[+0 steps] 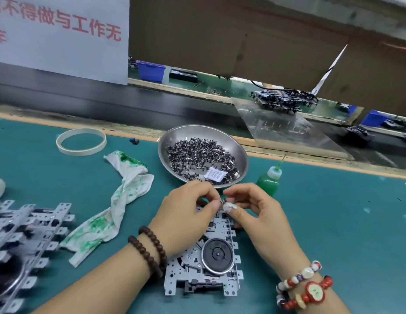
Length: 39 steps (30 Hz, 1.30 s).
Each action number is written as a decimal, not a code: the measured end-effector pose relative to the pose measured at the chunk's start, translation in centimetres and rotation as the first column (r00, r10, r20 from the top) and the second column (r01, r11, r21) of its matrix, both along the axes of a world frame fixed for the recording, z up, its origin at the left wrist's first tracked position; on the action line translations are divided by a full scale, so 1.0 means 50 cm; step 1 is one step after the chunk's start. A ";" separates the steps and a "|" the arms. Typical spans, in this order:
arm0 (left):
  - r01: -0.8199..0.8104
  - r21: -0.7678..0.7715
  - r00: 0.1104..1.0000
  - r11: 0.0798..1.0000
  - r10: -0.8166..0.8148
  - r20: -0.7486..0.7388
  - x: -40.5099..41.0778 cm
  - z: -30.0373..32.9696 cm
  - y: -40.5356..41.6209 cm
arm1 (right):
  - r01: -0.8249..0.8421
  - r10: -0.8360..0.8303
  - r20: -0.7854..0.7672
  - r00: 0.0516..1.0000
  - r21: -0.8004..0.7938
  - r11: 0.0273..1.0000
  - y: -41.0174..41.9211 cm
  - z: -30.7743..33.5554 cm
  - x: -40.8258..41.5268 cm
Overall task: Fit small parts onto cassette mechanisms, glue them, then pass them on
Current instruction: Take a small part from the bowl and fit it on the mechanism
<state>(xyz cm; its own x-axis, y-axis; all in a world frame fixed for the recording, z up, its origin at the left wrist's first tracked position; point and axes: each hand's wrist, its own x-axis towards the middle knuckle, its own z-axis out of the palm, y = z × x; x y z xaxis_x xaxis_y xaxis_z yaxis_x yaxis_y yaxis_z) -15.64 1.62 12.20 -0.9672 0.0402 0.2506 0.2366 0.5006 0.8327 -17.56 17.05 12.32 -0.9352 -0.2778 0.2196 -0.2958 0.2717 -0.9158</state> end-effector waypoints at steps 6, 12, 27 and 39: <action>0.002 0.004 0.999 1.000 -0.002 0.034 -0.003 0.001 -0.002 | 0.010 -0.008 -0.039 0.999 0.051 0.999 0.000 0.000 0.000; 0.012 0.011 1.000 1.000 -0.012 0.013 0.000 0.002 -0.001 | 0.025 -0.025 -0.007 1.000 0.051 0.998 -0.002 -0.004 -0.001; -0.021 0.012 1.000 1.000 0.020 0.017 -0.005 -0.002 0.000 | 0.068 -0.048 -0.150 0.987 0.130 0.989 -0.003 0.001 0.008; -0.095 -0.025 0.995 0.995 0.094 -0.022 -0.002 -0.003 0.004 | 0.092 -0.096 0.039 0.995 0.101 0.991 -0.001 -0.006 0.002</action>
<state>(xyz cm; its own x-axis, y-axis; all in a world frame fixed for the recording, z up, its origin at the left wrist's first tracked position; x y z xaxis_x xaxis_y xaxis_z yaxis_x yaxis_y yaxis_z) -15.72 1.80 12.04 -0.9616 -0.0446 0.2707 0.2041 0.5431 0.8145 -17.47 17.01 12.04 -0.9663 -0.2066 0.1536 -0.2248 0.3862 -0.8946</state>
